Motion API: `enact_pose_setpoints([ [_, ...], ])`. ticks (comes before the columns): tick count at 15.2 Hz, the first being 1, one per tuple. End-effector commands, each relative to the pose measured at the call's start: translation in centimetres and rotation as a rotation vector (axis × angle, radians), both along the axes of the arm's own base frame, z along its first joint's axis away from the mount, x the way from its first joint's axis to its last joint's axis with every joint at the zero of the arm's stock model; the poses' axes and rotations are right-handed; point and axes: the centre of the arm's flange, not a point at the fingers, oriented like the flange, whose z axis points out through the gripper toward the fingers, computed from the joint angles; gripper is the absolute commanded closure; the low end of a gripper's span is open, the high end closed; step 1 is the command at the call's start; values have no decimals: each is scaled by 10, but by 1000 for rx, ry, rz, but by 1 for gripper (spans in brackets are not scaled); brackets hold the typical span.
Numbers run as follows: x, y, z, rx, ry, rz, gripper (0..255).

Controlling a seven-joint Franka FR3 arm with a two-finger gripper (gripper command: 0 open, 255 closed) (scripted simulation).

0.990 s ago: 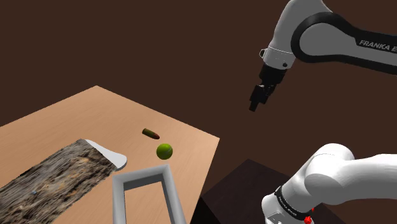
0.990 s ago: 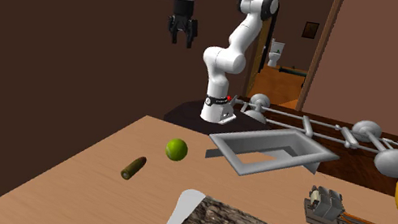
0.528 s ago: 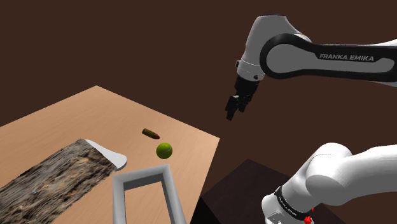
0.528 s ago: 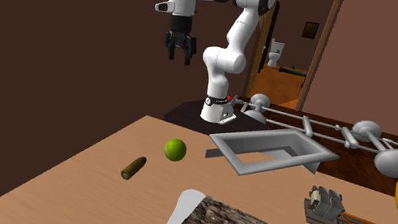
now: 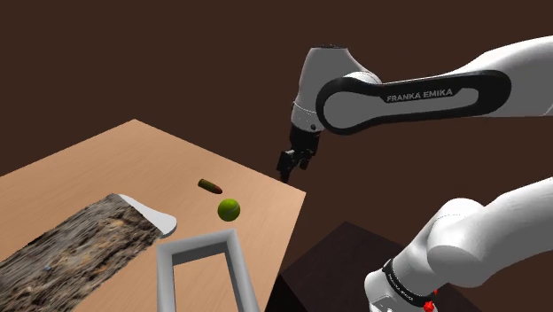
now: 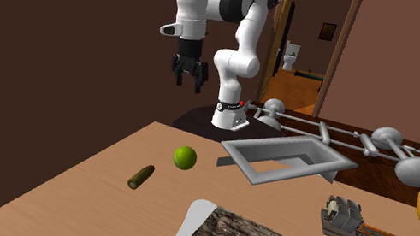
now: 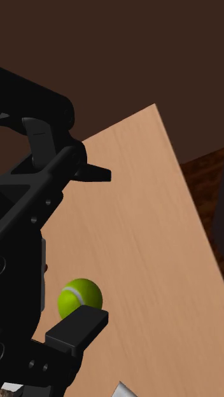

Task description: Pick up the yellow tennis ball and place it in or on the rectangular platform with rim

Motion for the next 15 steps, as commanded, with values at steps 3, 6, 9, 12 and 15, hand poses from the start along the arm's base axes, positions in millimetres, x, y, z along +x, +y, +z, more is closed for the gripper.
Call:
enact_pose_setpoints([
  [3,22,38,-32,8,0,14,0],
  [6,38,65,-55,13,1,25,0],
  [9,53,93,-78,18,1,36,0],
  [12,68,121,-100,23,2,46,0],
  [15,78,139,-120,26,3,53,0],
])
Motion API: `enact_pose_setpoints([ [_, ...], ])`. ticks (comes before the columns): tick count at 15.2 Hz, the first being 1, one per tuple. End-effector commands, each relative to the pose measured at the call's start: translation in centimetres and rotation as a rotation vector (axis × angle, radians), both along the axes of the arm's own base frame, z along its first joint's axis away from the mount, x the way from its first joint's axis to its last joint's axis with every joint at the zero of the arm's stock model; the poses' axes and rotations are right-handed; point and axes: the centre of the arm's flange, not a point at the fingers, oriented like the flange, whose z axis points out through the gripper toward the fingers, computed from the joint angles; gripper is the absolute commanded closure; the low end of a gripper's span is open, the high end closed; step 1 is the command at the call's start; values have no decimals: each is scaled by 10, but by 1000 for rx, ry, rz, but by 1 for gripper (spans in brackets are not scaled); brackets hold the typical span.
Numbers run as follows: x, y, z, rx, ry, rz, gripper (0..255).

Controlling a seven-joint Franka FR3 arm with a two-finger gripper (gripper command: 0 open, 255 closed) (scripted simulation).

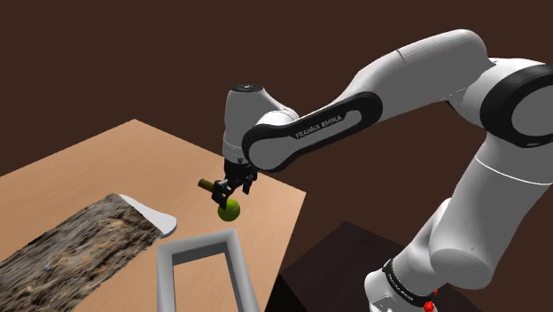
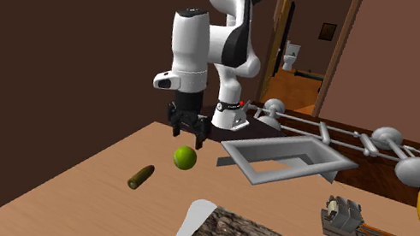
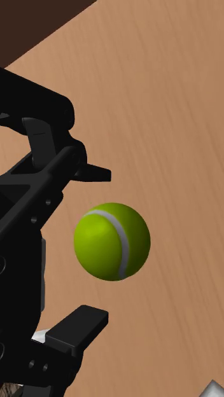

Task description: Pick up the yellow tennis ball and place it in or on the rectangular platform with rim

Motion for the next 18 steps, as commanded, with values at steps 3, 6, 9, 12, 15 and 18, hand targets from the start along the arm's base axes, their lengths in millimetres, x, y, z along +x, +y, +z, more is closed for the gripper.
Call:
enact_pose_setpoints([
  [3,-1,6,-24,1,0,2,0],
  [6,-2,6,-39,1,0,2,0],
  [9,-2,6,-42,1,0,2,0],
  [12,-2,6,-42,1,0,2,0],
  [15,-2,6,-42,1,0,2,0],
  [18,-3,6,-42,1,0,2,255],
])
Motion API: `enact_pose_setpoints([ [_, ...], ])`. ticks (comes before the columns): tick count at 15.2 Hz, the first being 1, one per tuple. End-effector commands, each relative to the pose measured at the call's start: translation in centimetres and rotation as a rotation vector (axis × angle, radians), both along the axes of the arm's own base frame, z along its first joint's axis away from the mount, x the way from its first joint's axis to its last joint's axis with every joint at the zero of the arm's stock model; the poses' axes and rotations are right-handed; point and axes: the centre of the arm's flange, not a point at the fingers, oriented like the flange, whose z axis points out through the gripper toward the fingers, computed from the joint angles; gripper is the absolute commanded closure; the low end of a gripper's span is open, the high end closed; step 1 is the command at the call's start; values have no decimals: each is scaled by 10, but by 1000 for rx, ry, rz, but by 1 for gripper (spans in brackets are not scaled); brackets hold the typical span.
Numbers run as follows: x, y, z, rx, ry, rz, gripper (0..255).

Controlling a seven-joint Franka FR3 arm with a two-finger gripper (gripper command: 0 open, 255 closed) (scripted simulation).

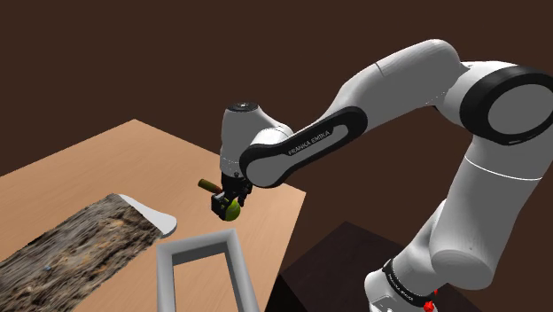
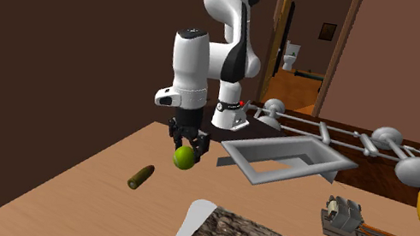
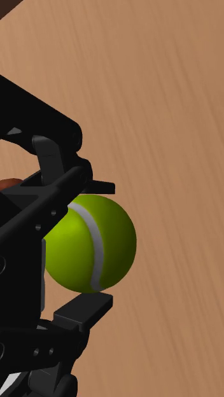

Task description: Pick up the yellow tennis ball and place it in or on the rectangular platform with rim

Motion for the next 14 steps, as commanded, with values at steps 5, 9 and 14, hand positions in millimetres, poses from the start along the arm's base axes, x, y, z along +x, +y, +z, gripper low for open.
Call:
enact_pose_setpoints([
  [5,0,0,-1,-1,1,0,255],
  [9,0,-1,10,-1,1,0,255],
  [14,0,-1,36,-1,1,0,255],
])
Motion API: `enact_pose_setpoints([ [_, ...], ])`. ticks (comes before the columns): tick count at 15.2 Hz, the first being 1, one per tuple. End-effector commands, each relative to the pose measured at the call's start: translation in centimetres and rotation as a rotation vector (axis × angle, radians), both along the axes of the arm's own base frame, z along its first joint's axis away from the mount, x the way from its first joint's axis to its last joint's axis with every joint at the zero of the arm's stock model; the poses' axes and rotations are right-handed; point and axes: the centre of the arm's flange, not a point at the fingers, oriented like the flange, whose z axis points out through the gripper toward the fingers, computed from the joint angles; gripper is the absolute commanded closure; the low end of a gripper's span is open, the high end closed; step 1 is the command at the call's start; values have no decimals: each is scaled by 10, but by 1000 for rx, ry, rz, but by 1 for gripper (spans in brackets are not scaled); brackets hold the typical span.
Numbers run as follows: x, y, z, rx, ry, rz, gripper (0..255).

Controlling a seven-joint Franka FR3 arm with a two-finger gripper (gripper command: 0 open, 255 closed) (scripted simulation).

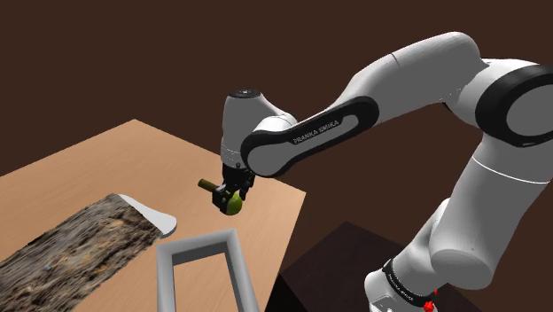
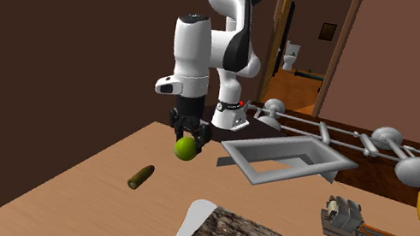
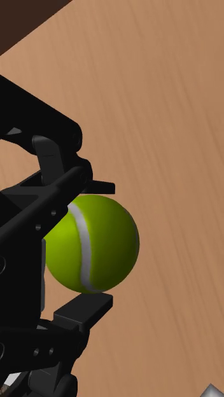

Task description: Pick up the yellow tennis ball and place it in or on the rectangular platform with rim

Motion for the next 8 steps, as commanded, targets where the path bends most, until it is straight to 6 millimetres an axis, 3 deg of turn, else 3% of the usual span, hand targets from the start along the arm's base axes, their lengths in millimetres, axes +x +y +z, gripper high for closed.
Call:
enact_pose_setpoints([
  [1,1,0,10,0,0,0,255],
  [8,1,0,47,0,0,0,255],
])
